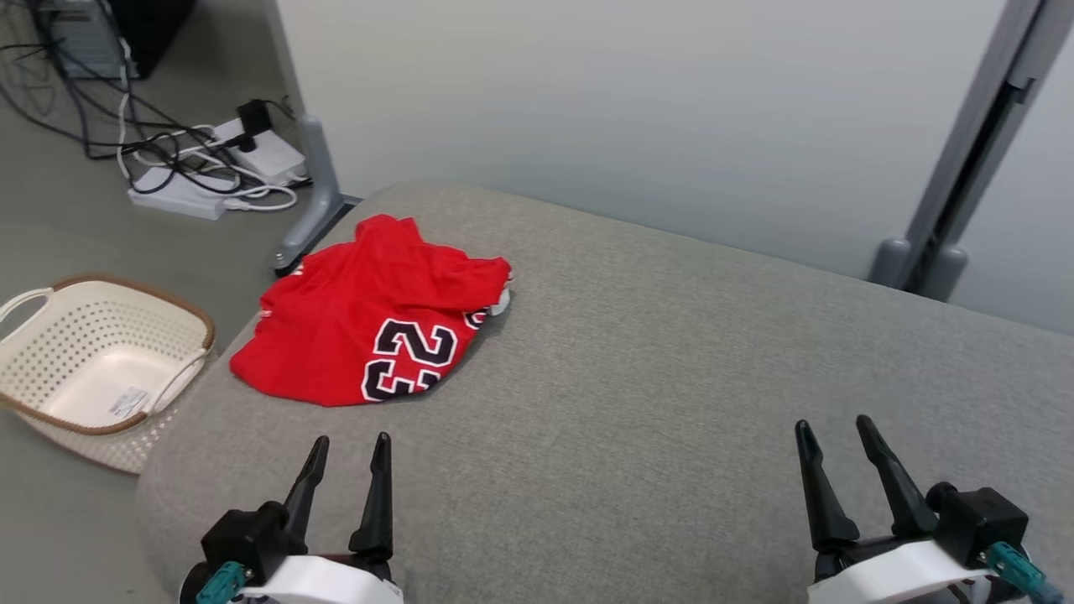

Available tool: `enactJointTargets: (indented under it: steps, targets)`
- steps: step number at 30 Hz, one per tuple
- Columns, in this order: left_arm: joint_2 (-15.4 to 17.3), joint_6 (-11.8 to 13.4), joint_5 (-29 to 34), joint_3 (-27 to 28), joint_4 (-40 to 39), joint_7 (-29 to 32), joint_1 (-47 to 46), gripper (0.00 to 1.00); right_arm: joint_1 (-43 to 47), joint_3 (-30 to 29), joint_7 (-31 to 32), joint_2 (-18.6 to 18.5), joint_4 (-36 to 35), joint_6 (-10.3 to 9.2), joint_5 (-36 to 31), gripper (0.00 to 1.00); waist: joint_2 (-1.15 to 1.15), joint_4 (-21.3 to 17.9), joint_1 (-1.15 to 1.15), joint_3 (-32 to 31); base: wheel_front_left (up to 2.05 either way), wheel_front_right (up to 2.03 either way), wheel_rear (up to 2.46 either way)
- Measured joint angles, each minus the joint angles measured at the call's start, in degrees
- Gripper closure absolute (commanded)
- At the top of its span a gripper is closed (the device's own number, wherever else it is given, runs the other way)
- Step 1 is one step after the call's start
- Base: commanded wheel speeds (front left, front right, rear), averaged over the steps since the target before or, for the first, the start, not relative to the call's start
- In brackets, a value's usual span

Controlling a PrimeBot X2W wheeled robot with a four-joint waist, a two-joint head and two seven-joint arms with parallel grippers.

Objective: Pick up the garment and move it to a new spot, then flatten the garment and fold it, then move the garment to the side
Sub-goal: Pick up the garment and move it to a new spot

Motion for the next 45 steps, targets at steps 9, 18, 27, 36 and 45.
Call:
enactJointTargets:
  steps: [9, 18, 27, 36, 45]
  targets:
    - [-0.1, 1.1, -1.6, 2.3, -4.4, 0.0, 0.0, 0.0, -4.7, 4.6, 0.0, 0.1, 1.1, 0.0, -0.2, 0.0, 0.0, 4.3, 0.0, 2.1, 0.0, 0.0, 0.0]
    - [0.0, 2.1, -2.0, 3.7, -6.0, 0.0, 0.4, 0.0, -7.1, 6.4, 0.0, 0.1, 2.7, 0.0, -0.2, 0.0, 0.0, 4.8, 0.0, 2.8, 0.0, 0.0, 0.0]
    - [0.0, 2.1, -2.0, 3.6, -6.0, 0.0, 0.4, 0.0, -7.2, 6.2, 0.0, 0.1, 3.1, 0.0, 0.2, 0.0, 0.0, 4.4, 0.0, 2.3, 0.0, 0.0, 0.0]
    - [0.0, 2.0, -2.0, 3.4, -5.6, 0.0, 0.2, 0.0, -6.7, 6.1, 0.0, 0.1, 3.0, 0.0, 0.2, 0.0, 0.0, 4.3, 0.0, 2.1, 0.0, 0.0, 0.0]
    - [0.0, 1.2, -1.4, 3.7, -0.5, 0.0, -0.6, 0.0, -4.5, 3.5, 0.0, 0.1, 1.1, 0.0, -0.9, 0.0, 0.0, 4.7, 0.0, 2.7, 0.0, 0.0, 0.0]
